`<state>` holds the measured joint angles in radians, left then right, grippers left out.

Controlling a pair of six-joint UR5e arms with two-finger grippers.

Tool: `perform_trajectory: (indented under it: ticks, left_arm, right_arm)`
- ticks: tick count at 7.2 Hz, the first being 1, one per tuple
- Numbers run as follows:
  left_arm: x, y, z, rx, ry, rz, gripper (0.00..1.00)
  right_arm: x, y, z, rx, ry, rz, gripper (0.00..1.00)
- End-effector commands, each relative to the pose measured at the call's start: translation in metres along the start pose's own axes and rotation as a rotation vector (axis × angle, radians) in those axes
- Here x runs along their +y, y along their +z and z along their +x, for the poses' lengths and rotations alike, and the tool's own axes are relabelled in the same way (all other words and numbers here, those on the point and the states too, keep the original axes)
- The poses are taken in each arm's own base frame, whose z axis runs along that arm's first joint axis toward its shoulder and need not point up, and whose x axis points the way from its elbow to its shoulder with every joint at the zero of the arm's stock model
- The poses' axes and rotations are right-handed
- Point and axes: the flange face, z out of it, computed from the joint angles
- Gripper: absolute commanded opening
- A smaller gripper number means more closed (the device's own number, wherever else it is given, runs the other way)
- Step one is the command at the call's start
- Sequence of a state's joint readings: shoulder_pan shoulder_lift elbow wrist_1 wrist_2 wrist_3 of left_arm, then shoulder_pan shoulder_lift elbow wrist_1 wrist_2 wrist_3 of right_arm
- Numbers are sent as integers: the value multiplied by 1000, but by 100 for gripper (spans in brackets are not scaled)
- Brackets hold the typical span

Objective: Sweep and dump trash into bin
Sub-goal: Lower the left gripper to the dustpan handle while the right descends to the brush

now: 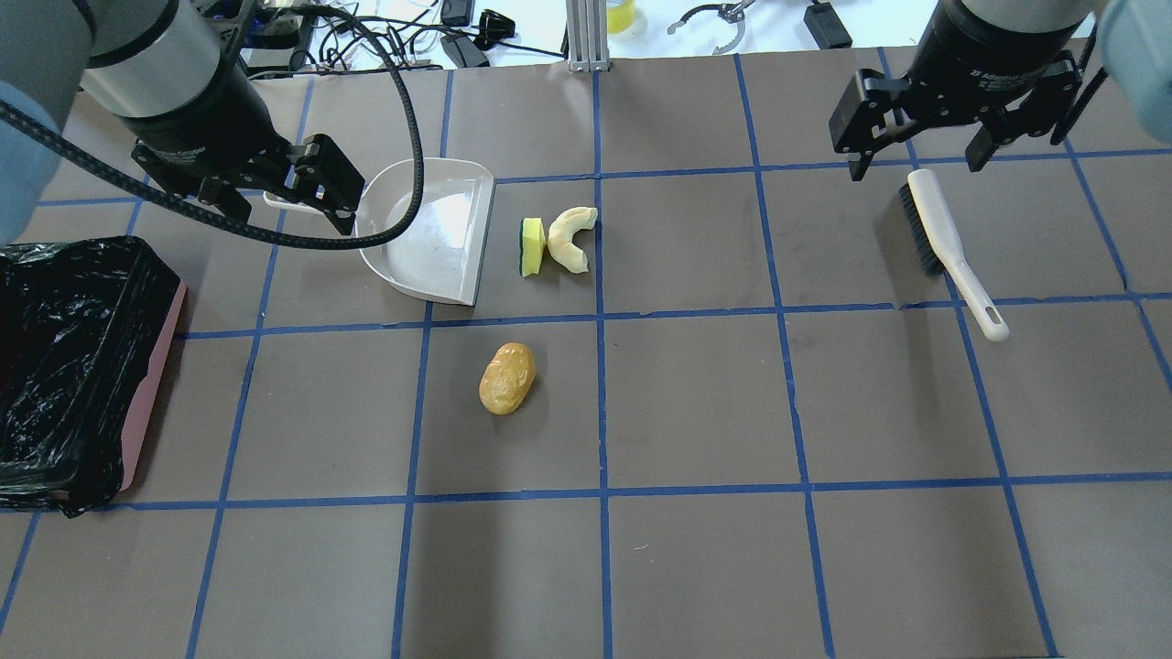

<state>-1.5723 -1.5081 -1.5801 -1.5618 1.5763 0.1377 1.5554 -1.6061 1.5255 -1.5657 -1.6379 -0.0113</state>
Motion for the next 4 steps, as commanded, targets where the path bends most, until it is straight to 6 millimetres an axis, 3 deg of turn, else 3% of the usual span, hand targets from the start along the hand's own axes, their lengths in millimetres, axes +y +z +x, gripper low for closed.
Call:
perform_trajectory:
  ticks: [1, 3, 4]
  left_arm:
    - [0, -2, 0, 0, -1, 4, 100]
    - [1, -1, 0, -2, 6, 2, 100]
    - [-1, 3, -8, -3, 2, 0, 100]
  right_arm:
    - [0, -2, -1, -16, 1, 9, 100]
    - [-4, -3, -14, -138, 16, 14, 100]
    - [-7, 0, -12, -118, -1, 16, 100]
